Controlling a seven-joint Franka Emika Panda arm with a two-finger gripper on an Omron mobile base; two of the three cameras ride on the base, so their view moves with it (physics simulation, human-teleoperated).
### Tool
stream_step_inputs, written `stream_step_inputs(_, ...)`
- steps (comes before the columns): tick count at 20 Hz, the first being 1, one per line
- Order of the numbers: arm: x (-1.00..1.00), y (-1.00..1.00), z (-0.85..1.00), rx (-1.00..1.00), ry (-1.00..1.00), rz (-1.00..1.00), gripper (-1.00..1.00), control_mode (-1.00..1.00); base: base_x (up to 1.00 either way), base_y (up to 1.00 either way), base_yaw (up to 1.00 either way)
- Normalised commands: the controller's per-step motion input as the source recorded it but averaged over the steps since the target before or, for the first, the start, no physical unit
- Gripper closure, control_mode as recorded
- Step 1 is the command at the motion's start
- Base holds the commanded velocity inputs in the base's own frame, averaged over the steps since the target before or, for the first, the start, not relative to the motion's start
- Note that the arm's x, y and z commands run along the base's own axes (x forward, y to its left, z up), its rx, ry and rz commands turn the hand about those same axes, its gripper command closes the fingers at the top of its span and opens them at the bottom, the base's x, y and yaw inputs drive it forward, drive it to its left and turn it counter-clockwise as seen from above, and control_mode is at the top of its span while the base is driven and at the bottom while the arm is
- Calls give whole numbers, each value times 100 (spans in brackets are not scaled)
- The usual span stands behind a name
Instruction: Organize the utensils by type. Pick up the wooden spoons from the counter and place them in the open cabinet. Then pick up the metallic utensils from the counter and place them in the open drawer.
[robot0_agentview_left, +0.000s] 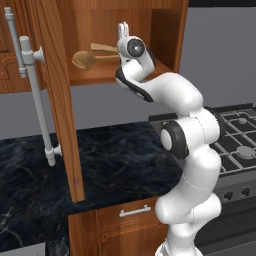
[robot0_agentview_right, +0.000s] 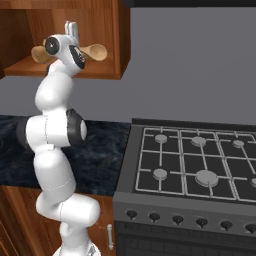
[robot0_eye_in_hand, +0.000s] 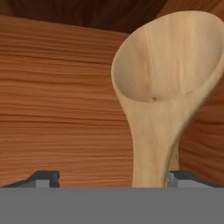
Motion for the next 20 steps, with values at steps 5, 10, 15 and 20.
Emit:
stream_step_inputs(5, -40, -1, -5, 0, 0, 0, -100, -100, 0, 0, 0)
stream_step_inputs(10, -42, 0, -6, 0, 0, 0, -100, -100, 0, 0, 0)
stream_step_inputs(15, 17, -4, 0, -7, 18, 0, -100, -100, 0, 0, 0)
stream_step_inputs(20, 10, -2, -1, -35, 28, 18, -100, -100, 0, 0, 0)
